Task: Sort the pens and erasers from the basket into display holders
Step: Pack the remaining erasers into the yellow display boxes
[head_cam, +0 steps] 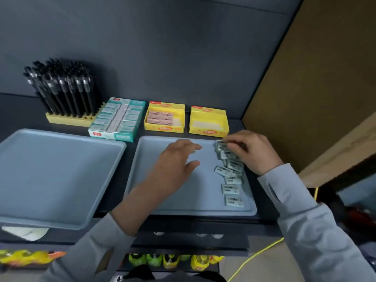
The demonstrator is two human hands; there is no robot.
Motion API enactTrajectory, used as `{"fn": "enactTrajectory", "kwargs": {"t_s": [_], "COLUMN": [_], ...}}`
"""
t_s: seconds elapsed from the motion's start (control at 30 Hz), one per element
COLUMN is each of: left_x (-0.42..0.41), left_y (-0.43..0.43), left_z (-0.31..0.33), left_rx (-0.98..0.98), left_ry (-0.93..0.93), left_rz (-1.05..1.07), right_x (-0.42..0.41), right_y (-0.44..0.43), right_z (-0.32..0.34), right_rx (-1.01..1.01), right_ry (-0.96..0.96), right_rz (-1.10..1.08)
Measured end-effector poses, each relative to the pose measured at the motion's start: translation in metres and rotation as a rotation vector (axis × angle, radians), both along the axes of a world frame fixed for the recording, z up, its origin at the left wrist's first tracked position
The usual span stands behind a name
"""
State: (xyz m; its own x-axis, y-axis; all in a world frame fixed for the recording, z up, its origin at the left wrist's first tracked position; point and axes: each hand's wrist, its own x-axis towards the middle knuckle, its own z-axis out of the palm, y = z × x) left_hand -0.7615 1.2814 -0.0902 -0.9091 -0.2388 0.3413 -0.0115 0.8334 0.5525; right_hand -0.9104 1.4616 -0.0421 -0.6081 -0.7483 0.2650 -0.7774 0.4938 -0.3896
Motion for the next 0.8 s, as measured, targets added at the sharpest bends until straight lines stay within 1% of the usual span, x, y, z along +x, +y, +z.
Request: {"fn": "enactTrajectory", "kwargs": {"t_s": [0.1,0.23,0.33,0.43,0.57,0.7,0.8], "left_x": [0.004,-0.002,-0.007,-0.003,0.011,0.024,0.028], "left_y": [0.049,0.098,0.106,0.096,0.075,0.045,0.026], "left_z": [-0.006,-0.015,-0.022,-0.023,-0.024,-0.024,-0.02], "left_rx": [0.033,-0.107,-0.161,-0.173,-0.148,-0.122,-0.096], "left_ry": [-0.027,-0.002,0.009,0.017,-0.022,-0.017,-0.054], "left_rz": [-0.101,-0.184,-0.18,-0.148,-0.07,0.081,0.21], "right_x": [0.008,0.016,0.019,0.024,0.034,0.047,0.054], "right_y": [0.026,0.041,0.043,0.041,0.026,-0.003,-0.022], "right_z": [-0.02,-0.041,-0.046,-0.047,-0.043,-0.04,-0.037], "right_rx": [-0.018,0.011,0.033,0.038,0.042,0.098,0.122], "right_ry": [0.036,0.027,0.013,0.004,-0.038,-0.055,-0.076], "right_rz": [-0.084,-0.134,-0.123,-0.077,-0.039,0.026,0.098]}}
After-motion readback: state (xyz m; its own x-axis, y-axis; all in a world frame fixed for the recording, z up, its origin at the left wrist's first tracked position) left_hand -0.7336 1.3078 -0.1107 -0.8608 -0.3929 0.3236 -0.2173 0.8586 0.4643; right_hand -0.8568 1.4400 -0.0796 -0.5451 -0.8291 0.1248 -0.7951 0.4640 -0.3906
